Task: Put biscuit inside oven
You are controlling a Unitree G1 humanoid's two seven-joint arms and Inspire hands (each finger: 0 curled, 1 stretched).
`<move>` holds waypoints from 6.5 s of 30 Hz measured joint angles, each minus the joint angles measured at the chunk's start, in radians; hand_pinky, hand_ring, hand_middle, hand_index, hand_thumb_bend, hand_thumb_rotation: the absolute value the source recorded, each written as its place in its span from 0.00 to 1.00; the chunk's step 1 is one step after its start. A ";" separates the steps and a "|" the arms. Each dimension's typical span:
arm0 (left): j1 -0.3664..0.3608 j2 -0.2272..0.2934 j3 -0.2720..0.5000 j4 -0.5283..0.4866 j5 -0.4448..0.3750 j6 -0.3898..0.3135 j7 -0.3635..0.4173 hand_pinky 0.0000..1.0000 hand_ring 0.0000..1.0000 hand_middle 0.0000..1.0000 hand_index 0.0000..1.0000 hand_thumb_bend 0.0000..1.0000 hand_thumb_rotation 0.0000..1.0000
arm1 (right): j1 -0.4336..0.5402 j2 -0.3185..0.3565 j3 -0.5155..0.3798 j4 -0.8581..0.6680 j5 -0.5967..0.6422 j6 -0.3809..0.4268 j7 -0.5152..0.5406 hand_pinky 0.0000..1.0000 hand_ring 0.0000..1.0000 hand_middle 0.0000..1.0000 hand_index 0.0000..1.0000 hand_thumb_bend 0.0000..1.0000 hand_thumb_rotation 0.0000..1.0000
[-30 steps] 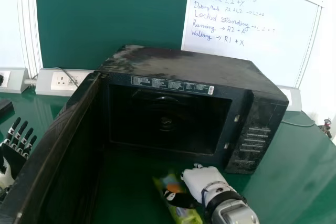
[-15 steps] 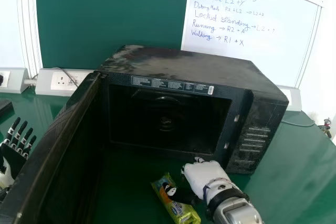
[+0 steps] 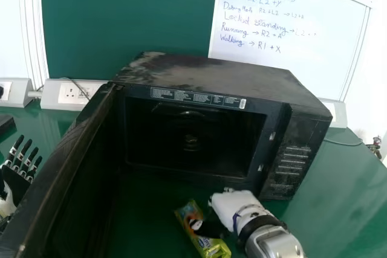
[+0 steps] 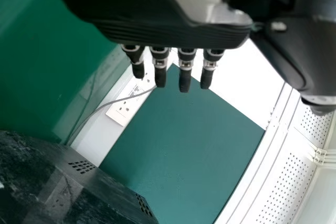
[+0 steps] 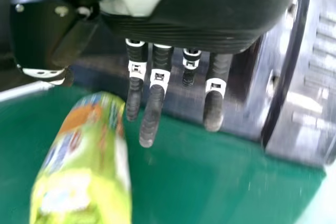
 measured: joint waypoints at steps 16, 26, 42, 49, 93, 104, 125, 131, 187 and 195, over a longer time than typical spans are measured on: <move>0.001 0.000 0.000 -0.003 -0.001 0.000 0.007 0.85 0.91 0.93 0.97 0.83 0.45 | -0.083 -0.053 0.007 0.113 0.065 0.011 0.153 0.68 0.87 0.93 0.98 1.00 0.57; 0.001 0.000 0.001 -0.004 -0.001 0.000 0.009 0.85 0.91 0.93 0.96 0.83 0.45 | -0.079 0.000 0.027 0.166 -0.010 0.091 0.141 0.81 0.97 1.00 1.00 1.00 0.56; 0.004 -0.001 0.001 -0.019 -0.014 0.005 0.028 0.85 0.91 0.93 0.96 0.82 0.45 | -0.097 -0.046 0.063 0.226 0.014 0.050 0.024 0.49 0.62 0.65 0.74 1.00 0.72; 0.007 -0.001 0.000 -0.026 -0.014 0.005 0.028 0.85 0.90 0.93 0.96 0.83 0.44 | -0.124 -0.064 0.066 0.261 0.052 0.061 0.018 0.30 0.42 0.50 0.68 1.00 0.64; 0.006 -0.004 -0.011 -0.039 -0.022 0.004 0.042 0.84 0.90 0.92 0.95 0.84 0.41 | -0.117 -0.098 0.209 0.252 -0.018 0.044 -0.041 0.40 0.54 0.61 0.70 1.00 0.61; 0.006 -0.004 -0.011 -0.043 -0.021 0.004 0.043 0.85 0.91 0.93 0.96 0.82 0.44 | -0.112 -0.101 0.187 0.224 0.021 0.052 -0.012 0.24 0.34 0.43 0.59 0.93 0.41; 0.006 -0.004 -0.011 -0.044 -0.022 0.004 0.045 0.85 0.91 0.93 0.96 0.82 0.43 | -0.094 -0.038 0.248 0.199 -0.113 0.050 0.026 0.39 0.49 0.59 0.68 0.57 0.14; 0.006 -0.004 -0.011 -0.044 -0.022 0.003 0.045 0.85 0.91 0.93 0.96 0.82 0.44 | -0.091 -0.037 0.244 0.197 -0.116 0.049 0.027 0.42 0.53 0.62 0.67 0.59 0.09; -0.007 -0.016 -0.016 -0.042 0.000 0.003 0.049 0.85 0.90 0.92 0.95 0.87 0.43 | -0.320 0.017 0.084 0.263 0.049 0.065 0.031 0.17 0.26 0.47 0.69 0.55 0.00; -0.008 -0.020 -0.022 -0.042 0.009 0.001 0.048 0.86 0.91 0.93 0.95 0.89 0.43 | -0.413 0.056 0.096 0.359 0.019 0.123 0.017 0.13 0.21 0.47 0.71 0.55 0.00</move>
